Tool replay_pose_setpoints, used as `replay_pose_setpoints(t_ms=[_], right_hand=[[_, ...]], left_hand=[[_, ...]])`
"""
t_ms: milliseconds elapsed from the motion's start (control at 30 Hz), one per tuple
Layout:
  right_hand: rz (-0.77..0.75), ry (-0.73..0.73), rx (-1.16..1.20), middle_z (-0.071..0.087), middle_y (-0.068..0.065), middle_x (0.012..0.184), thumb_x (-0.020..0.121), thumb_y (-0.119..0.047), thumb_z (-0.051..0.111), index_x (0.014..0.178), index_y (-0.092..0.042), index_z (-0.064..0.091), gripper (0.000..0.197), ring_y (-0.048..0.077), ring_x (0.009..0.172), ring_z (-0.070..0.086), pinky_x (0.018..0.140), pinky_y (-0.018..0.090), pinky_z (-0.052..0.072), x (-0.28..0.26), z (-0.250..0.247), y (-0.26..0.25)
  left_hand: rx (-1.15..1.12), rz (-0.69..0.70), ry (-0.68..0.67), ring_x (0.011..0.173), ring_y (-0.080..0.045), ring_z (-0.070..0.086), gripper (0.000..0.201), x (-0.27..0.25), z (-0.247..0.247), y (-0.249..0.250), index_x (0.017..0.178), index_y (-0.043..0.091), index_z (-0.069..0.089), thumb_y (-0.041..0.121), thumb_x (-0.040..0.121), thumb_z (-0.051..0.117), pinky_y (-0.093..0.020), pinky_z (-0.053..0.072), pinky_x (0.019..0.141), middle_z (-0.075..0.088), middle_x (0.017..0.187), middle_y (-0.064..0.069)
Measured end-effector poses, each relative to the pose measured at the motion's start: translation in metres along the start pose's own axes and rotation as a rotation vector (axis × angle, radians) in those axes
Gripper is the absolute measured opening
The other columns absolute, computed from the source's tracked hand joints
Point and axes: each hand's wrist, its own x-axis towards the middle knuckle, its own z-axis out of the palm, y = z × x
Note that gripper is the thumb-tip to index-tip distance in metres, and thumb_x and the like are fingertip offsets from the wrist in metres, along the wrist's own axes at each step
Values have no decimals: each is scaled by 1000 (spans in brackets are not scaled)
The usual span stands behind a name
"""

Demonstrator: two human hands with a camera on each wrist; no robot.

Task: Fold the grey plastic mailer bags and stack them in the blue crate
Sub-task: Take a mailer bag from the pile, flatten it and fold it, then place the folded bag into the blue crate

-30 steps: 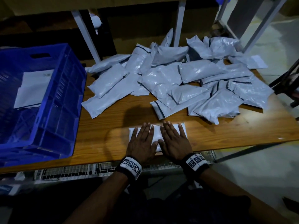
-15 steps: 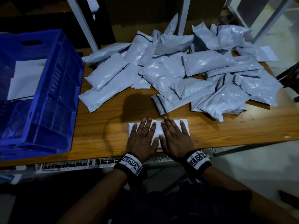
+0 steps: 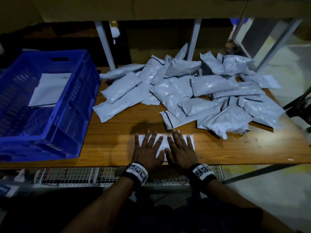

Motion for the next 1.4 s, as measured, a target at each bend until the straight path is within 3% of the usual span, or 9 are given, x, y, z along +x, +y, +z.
replay_pose_setpoints(t_ms=[100, 233, 400, 633, 833, 933, 1033, 1200, 1400], right_hand=[[133, 164, 103, 17, 15, 169, 103, -61, 29, 152, -25, 39, 62, 33, 156, 13, 119, 59, 27, -13, -22, 4], [484, 160, 246, 43, 19, 146, 93, -63, 55, 149, -20, 39, 72, 41, 131, 44, 99, 51, 45, -29, -44, 19], [591, 14, 570, 54, 21, 130, 83, -52, 76, 144, -8, 40, 84, 40, 119, 55, 92, 41, 48, -17, -42, 35], [593, -27, 1171, 63, 4, 57, 72, -7, 88, 57, -13, 58, 34, 22, 63, 64, 57, 31, 49, -11, -45, 36], [362, -220, 1473, 76, 5, 99, 84, -5, 82, 117, -18, 70, 38, 21, 78, 71, 60, 36, 59, 4, -86, -11], [256, -242, 1543, 73, -5, 79, 93, 1, 70, 112, -20, 64, 30, 23, 71, 67, 63, 45, 61, 17, -115, -59], [123, -219, 1533, 76, 0, 110, 92, -1, 72, 118, -21, 65, 33, 32, 96, 74, 76, 58, 61, 38, -147, -117], [2, -177, 1516, 79, -15, 90, 96, -6, 69, 104, -36, 61, 32, 14, 88, 77, 85, 52, 59, 71, -190, -229], [20, -178, 1569, 72, 4, 126, 97, -11, 69, 138, -17, 56, 44, 23, 106, 73, 69, 42, 63, 119, -210, -341]], left_hand=[[-105, -225, 49, 158, -27, -1, 86, -8, -16, 5, 159, 33, 27, 84, 91, 14, -60, -17, 120, 11, 171, -8], [-336, -605, 118, 140, -35, 33, 101, -20, -39, 8, 153, 29, 35, 96, 76, 33, -53, 26, 113, 40, 154, -9], [-518, -713, -24, 138, -39, 40, 113, -15, -47, 2, 155, 29, 29, 92, 66, 59, -56, 31, 112, 41, 154, -10], [-889, -778, 207, 133, -32, 52, 110, -40, -56, -28, 152, 7, 39, 39, 64, 97, -41, 49, 103, 52, 147, -15], [-953, -739, 431, 110, -19, 61, 82, -86, -104, -74, 137, 11, 58, 31, 67, 96, -36, 53, 90, 64, 120, -1], [-1024, -663, 532, 111, -17, 65, 75, -108, -135, -113, 138, 8, 58, 18, 72, 92, -37, 56, 95, 67, 124, -3], [-1006, -642, 658, 106, -18, 66, 81, -131, -171, -164, 138, 12, 58, 22, 67, 96, -33, 56, 88, 70, 117, -9], [-1100, -577, 827, 105, -19, 66, 85, -165, -229, -272, 135, 16, 62, 30, 60, 100, -33, 55, 82, 69, 113, -7], [-1233, -596, 846, 98, -25, 69, 86, -170, -275, -400, 122, 15, 68, 33, 46, 104, -44, 59, 89, 70, 100, -7]])
